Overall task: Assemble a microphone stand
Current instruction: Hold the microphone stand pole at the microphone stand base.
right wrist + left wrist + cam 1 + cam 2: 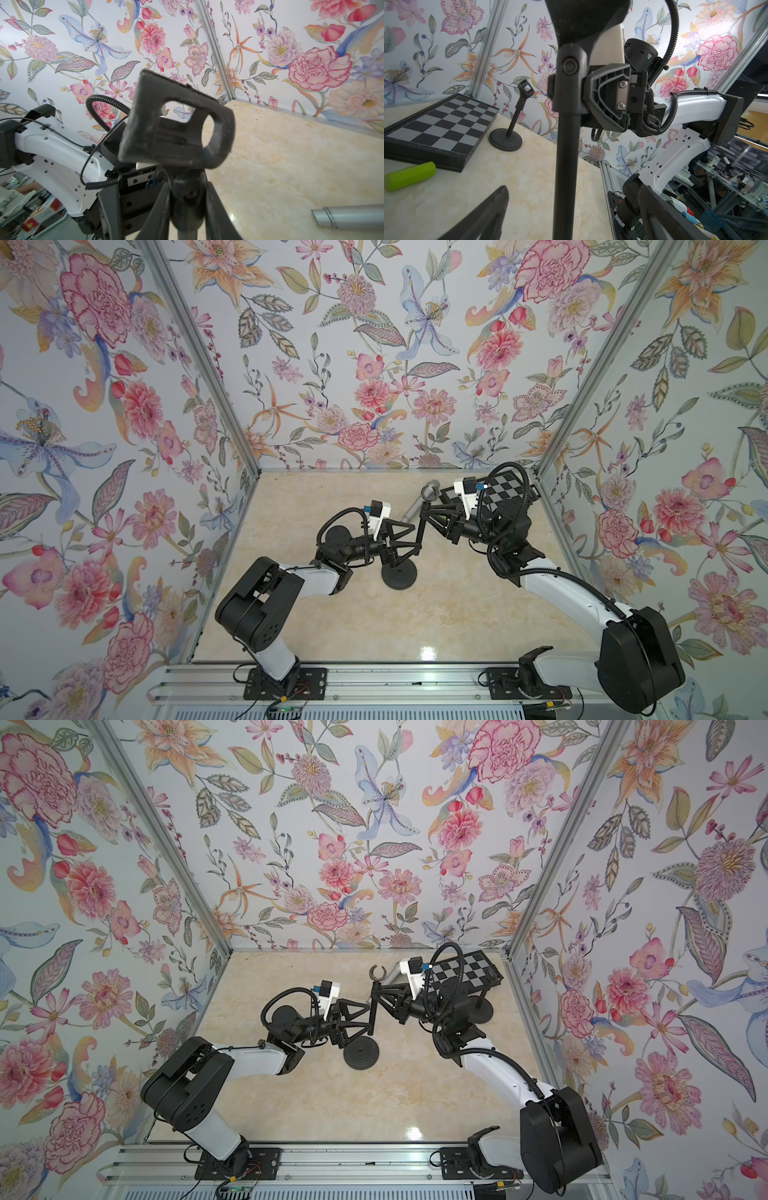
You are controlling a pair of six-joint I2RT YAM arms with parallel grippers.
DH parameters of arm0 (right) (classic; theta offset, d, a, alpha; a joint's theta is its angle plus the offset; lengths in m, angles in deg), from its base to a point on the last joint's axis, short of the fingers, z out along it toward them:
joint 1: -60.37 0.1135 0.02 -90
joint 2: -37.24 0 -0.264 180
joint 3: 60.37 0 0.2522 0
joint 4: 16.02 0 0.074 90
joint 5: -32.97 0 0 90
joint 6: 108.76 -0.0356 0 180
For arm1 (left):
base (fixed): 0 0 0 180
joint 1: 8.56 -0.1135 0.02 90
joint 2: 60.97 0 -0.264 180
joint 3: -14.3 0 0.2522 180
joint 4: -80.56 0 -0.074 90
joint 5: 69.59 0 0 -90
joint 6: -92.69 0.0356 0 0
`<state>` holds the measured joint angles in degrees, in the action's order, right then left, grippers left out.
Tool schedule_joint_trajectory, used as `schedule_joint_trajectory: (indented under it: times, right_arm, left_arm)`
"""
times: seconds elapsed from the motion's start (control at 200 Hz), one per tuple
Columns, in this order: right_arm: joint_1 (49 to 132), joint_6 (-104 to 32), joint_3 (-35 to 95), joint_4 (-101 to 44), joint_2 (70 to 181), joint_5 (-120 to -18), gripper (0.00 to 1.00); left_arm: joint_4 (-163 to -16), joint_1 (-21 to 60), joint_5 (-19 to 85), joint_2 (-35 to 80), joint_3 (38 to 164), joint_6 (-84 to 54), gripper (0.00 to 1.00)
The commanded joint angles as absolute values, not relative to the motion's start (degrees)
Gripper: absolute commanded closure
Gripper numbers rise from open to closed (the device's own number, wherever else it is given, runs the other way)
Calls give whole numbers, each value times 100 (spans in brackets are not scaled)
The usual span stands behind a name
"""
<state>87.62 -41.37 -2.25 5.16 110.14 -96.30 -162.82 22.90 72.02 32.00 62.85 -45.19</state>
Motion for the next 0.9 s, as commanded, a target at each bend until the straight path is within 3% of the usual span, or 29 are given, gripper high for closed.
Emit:
schedule_joint_trajectory:
  times: [0.0,0.135,0.24,0.33,0.53,0.666,0.896]
  right_arm:
    - [9176,-3184,-591,777,10680,-7991,93]
    - [9645,-2822,-1242,1949,10743,-6840,95]
    - [10105,-2373,-1622,2938,11057,-6534,97]
    - [10312,-2328,-1693,3393,11442,-6545,98]
    - [10512,-2307,-1873,5169,12420,-6608,100]
    - [10511,-2164,-1891,5234,12702,-6677,100]
    - [10491,-2141,-2031,5533,13211,-6797,100]
  left_arm:
    - [-16746,2392,6022,2455,5884,-3414,1]
    - [-15398,2687,5381,2091,5827,-1843,1]
    - [-17263,2695,5189,2312,4932,-1282,1]
    - [-19094,2594,4778,3186,4400,-1311,1]
    - [-19099,2738,5191,3963,4616,-840,1]
    - [-19105,2735,5274,3999,4503,-615,3]
    - [-19103,2724,4959,4530,4506,-242,14]
